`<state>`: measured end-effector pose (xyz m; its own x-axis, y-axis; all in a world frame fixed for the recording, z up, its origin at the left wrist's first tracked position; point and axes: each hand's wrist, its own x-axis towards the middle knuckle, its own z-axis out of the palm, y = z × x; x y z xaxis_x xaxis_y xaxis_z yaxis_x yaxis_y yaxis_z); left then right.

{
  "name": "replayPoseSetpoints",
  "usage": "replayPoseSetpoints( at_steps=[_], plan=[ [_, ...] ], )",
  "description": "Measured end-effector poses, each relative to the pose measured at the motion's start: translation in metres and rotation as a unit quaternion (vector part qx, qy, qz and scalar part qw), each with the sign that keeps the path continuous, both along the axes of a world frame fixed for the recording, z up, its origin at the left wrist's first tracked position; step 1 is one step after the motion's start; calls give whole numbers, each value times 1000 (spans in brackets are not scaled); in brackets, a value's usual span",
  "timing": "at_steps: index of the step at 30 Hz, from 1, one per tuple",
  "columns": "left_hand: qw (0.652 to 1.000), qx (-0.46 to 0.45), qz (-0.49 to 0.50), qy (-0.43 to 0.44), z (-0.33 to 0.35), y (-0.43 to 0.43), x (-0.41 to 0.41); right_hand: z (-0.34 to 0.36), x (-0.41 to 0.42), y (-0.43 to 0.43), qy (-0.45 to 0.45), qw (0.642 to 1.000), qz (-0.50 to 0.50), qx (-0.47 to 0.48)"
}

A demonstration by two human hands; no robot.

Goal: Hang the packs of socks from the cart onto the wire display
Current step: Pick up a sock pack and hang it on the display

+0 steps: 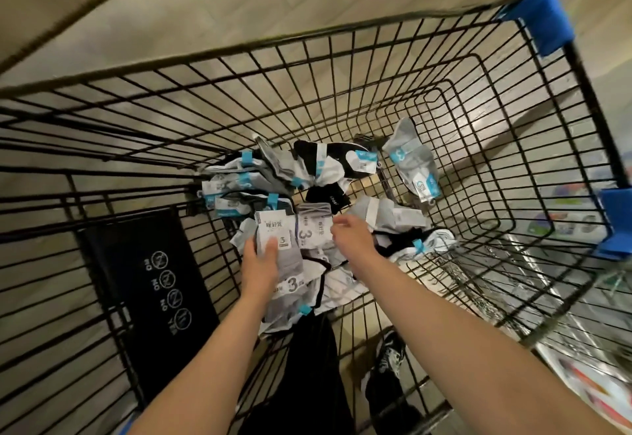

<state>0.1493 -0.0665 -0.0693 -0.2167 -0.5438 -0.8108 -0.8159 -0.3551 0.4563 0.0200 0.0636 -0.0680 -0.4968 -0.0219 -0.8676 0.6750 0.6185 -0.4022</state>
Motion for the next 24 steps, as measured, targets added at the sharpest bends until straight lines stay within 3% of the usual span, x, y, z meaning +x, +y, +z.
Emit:
replayPoseSetpoints(
  at_steps=[6, 12, 19, 24],
  plan=[
    [999, 12, 21, 46, -4, 0, 13, -7, 18, -5, -51, 998, 29, -21],
    [997, -21, 66, -18, -13, -5, 22, -23, 31, -1, -27, 999, -21, 11],
    [995, 0, 96, -11, -23, 8, 40, -40, 36, -13, -64, 997, 47, 3],
    [998, 10, 61, -1, -34, 11, 43, -60, 42, -21, 15, 999, 27, 35]
  ],
)
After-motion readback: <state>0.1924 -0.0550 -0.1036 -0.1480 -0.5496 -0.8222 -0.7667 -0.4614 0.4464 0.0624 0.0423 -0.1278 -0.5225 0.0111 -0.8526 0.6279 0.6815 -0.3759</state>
